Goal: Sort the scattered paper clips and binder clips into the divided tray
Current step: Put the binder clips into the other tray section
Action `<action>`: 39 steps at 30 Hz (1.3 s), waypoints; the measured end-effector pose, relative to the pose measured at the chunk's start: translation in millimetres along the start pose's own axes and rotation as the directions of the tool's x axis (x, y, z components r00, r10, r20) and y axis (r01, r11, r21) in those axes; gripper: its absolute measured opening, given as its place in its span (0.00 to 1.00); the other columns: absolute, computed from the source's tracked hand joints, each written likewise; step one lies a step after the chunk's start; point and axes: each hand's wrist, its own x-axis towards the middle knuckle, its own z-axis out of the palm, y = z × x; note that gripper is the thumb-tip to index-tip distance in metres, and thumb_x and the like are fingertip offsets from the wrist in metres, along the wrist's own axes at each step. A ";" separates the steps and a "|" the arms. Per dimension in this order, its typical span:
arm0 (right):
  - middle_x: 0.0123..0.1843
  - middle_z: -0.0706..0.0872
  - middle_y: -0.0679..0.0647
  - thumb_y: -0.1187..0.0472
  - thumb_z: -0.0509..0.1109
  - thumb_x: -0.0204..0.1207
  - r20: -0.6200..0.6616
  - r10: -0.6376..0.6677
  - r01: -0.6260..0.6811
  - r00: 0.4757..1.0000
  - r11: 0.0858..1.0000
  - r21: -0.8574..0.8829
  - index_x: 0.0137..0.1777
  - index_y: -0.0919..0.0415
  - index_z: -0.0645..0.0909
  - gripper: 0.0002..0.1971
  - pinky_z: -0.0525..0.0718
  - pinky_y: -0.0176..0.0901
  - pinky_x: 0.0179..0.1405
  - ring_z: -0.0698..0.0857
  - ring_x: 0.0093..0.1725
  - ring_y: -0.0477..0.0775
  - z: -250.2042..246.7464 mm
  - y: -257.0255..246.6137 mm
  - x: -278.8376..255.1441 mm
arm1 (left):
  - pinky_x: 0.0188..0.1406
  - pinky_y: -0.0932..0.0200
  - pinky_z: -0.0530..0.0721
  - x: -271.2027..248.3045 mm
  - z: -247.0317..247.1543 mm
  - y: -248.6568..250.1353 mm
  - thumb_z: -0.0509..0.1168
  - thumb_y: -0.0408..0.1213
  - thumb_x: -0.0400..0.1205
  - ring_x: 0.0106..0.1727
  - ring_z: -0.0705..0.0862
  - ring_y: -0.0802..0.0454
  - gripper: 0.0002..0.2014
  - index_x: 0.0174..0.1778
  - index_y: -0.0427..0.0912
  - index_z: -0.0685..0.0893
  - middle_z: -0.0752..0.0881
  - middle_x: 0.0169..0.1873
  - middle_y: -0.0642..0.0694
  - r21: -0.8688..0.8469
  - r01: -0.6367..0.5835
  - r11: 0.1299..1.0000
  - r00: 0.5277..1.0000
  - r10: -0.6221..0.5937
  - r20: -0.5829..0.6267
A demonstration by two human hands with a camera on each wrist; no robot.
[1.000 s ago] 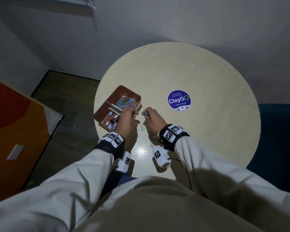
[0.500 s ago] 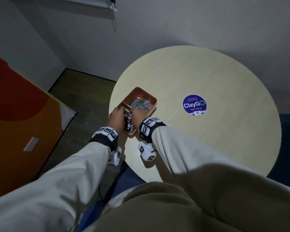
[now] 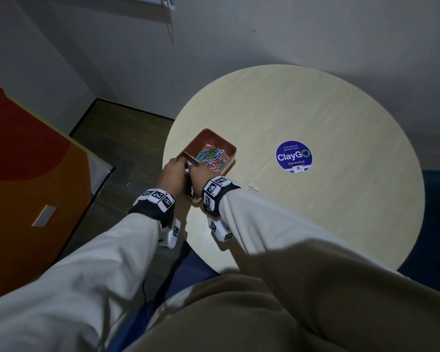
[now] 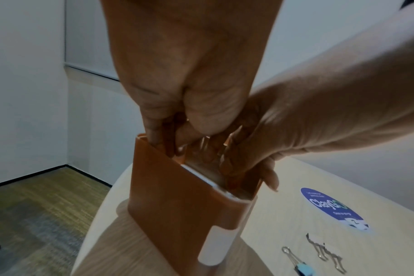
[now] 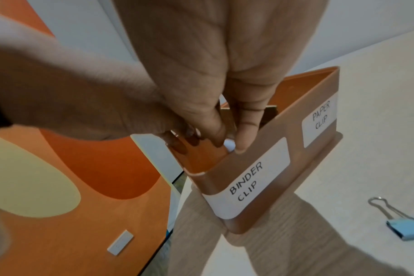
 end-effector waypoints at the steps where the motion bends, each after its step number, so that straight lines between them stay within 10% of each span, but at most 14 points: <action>1: 0.67 0.77 0.65 0.66 0.63 0.81 -0.008 -0.019 0.019 1.000 0.999 0.025 0.73 0.65 0.72 0.20 0.82 0.56 0.61 0.82 0.64 0.66 -1.4 2.7 -2.0 | 0.50 0.44 0.81 -2.1 -0.6 1.6 0.65 0.27 0.76 0.54 0.83 0.31 0.13 0.57 0.37 0.80 0.82 0.53 0.33 -0.001 0.006 1.000 1.000 -0.006 -0.023; 8: 0.57 0.84 0.57 0.66 0.60 0.79 -0.343 0.012 0.068 0.939 0.973 0.221 0.56 0.57 0.79 0.10 0.84 0.54 0.47 0.85 0.51 0.61 0.3 67.5 -36.2 | 0.49 0.43 0.83 -23.9 6.0 44.8 0.63 0.23 0.78 0.57 0.82 0.37 0.18 0.64 0.37 0.75 0.77 0.60 0.36 -0.117 -0.059 0.991 0.971 0.030 -0.238; 18: 0.62 0.71 0.61 0.61 0.67 0.79 -0.138 0.194 -0.208 0.971 0.974 -0.092 0.67 0.56 0.70 0.18 0.78 0.50 0.40 0.78 0.56 0.65 27.2 173.5 -56.6 | 0.48 0.51 0.85 -35.9 70.0 97.6 0.63 0.39 0.85 0.51 0.82 0.50 0.08 0.58 0.49 0.75 0.79 0.59 0.46 0.007 -0.328 0.945 0.945 0.328 0.004; 34: 0.64 0.73 0.65 0.79 0.64 0.72 -0.093 0.173 -0.181 0.980 0.979 -0.090 0.67 0.66 0.69 0.23 0.76 0.51 0.44 0.80 0.58 0.68 45.5 181.7 -53.0 | 0.37 0.49 0.82 -14.3 124.4 102.8 0.64 0.29 0.83 0.37 0.83 0.38 0.11 0.59 0.41 0.75 0.75 0.51 0.37 0.069 -0.136 0.988 0.972 0.120 0.203; 39: 0.54 0.77 0.60 0.72 0.62 0.75 -0.146 0.309 -0.250 0.940 0.912 0.324 0.56 0.63 0.71 0.11 0.73 0.45 0.35 0.81 0.39 0.63 39.5 201.7 -63.1 | 0.38 0.51 0.80 -11.3 120.6 94.2 0.58 0.32 0.82 0.38 0.81 0.43 0.02 0.47 0.40 0.75 0.80 0.40 0.40 -0.182 -0.069 0.981 0.991 0.088 0.100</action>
